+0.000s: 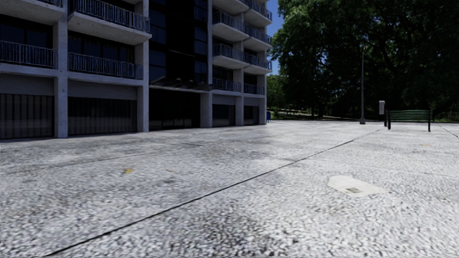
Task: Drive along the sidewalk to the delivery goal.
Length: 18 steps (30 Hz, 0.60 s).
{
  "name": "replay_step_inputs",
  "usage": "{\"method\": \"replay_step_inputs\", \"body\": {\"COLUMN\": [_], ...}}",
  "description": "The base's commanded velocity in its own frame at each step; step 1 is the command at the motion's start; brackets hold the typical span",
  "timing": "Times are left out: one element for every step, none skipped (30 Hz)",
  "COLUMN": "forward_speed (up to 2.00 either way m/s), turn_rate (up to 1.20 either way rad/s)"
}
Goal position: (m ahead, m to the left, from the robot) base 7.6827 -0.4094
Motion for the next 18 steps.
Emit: {"method": "replay_step_inputs", "body": {"forward_speed": [1.97,1.97,1.97,1.97,1.97,1.97,1.97,1.97,1.97,1.97,1.97,1.97,1.97,1.97,1.97,1.97,1.97,1.97], "turn_rate": [0.0,0.0,0.0,0.0,-0.01,-0.07,-0.14,-0.16,-0.16,-0.16,-0.16,-0.16,-0.16,-0.16,-0.16,-0.16,-0.16,-0.16]}}
